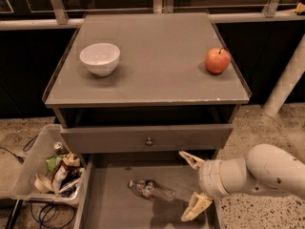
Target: Pick water bottle from middle drawer and place on counter
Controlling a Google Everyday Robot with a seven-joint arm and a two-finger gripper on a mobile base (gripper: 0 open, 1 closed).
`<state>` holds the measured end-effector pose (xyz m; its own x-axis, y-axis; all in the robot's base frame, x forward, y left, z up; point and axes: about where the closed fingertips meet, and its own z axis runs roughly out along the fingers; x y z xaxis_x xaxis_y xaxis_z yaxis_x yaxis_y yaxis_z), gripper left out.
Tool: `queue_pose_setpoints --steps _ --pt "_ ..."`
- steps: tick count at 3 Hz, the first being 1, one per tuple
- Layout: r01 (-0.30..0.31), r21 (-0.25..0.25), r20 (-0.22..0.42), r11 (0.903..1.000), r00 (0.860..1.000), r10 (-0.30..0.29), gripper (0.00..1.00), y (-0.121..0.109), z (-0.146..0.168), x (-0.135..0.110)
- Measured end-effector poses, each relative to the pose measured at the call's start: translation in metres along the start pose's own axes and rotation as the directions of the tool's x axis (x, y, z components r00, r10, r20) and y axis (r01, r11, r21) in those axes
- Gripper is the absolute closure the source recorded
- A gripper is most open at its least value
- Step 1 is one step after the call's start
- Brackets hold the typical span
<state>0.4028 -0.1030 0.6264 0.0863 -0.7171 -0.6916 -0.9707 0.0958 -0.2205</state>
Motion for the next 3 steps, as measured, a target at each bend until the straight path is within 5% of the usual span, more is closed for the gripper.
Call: queue_pose_setpoints --steps 2,3 --pt "-0.004 -0.011 -0.006 0.9999 1.000 0.004 0.00 0.005 0.011 0.006" --pt "-0.030 0.008 -0.004 0.9995 1.000 0.030 0.00 0.001 0.034 0.033"
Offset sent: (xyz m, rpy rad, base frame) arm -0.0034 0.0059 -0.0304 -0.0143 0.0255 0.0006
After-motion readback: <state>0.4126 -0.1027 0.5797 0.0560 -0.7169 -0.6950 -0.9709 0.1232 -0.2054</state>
